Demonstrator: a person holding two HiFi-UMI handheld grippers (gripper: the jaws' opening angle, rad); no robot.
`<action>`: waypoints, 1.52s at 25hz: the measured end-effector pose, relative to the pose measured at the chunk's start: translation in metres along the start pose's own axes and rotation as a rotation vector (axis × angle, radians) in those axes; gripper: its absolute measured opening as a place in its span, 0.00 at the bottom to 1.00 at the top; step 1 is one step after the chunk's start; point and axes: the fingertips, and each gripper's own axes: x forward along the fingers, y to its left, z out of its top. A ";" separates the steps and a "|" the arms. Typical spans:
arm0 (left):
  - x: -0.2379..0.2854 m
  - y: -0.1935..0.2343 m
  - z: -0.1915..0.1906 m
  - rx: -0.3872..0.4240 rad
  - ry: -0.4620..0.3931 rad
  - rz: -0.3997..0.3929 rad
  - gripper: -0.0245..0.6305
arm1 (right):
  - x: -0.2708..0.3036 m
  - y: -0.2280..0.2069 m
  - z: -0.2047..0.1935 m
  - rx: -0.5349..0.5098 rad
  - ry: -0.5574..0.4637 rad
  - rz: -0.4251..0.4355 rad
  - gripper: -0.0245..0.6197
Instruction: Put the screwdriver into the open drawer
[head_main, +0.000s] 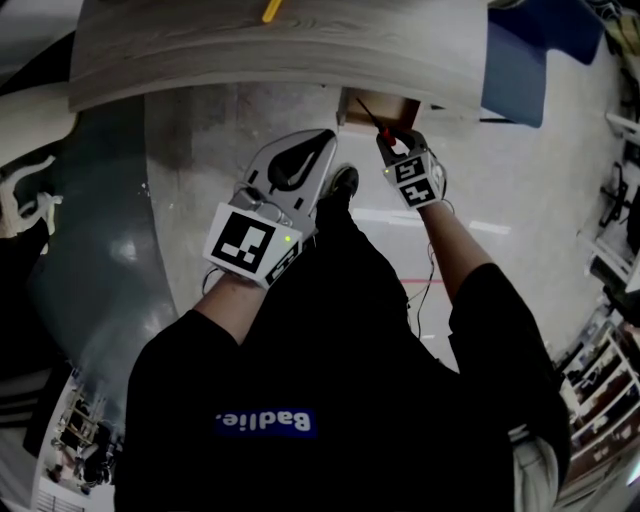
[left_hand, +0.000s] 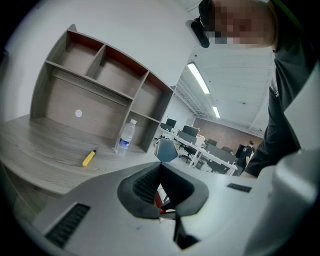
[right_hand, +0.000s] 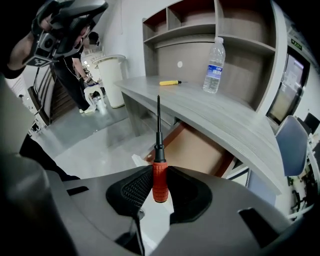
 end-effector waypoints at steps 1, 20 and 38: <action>0.001 0.000 -0.002 -0.001 0.003 0.000 0.04 | 0.004 -0.002 -0.003 -0.005 0.013 -0.001 0.21; 0.009 0.010 -0.025 -0.030 0.046 0.019 0.04 | 0.053 -0.029 -0.039 0.007 0.184 -0.014 0.21; 0.009 0.015 -0.037 -0.034 0.091 0.024 0.04 | 0.086 -0.039 -0.042 0.139 0.237 -0.039 0.22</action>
